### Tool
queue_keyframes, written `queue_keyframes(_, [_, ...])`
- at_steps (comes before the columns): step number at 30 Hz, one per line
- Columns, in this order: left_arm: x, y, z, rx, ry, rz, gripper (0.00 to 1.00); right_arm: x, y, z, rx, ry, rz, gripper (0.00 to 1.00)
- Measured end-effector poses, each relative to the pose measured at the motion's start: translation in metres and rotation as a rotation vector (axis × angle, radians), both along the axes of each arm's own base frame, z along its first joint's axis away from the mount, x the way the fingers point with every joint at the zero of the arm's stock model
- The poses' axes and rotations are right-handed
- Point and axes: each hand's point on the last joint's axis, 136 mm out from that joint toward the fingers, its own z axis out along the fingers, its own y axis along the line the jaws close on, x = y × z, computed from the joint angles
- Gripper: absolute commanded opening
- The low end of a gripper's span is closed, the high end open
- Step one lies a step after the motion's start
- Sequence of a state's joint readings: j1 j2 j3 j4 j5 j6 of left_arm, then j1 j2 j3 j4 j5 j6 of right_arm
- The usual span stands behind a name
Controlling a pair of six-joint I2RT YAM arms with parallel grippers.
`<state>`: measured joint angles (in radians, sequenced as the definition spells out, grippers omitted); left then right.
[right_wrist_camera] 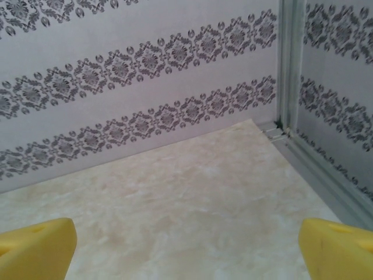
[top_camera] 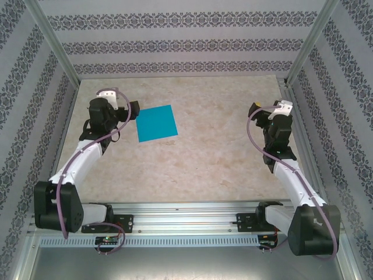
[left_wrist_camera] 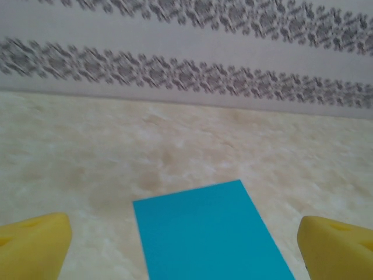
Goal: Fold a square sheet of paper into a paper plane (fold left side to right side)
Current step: Rotate the square sheet of paper at the center of the table.
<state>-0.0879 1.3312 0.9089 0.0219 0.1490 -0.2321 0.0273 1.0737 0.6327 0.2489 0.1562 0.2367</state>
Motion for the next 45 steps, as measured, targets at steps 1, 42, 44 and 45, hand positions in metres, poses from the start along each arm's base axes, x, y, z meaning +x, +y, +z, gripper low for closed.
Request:
queue_keyframes(1, [0.004, -0.006, -0.015, -0.018, 0.06, -0.024, 1.0, 0.001, 0.006, -0.002, 0.021, 0.026, 0.013, 0.98])
queue_keyframes(42, [-0.036, -0.142, -0.199, 0.093, 0.682, -0.381, 0.92, 0.048, 0.186, -0.15, 0.164, 0.699, 0.333, 0.85])
queue_keyframes(44, [-0.047, -0.147, -0.197, 0.082, 0.682, -0.403, 0.92, 0.052, 0.197, -0.154, 0.17, 0.712, 0.351, 0.85])
queue_keyframes(45, [-0.053, -0.149, -0.196, 0.073, 0.685, -0.413, 0.93, 0.053, 0.201, -0.156, 0.17, 0.718, 0.357, 0.85])
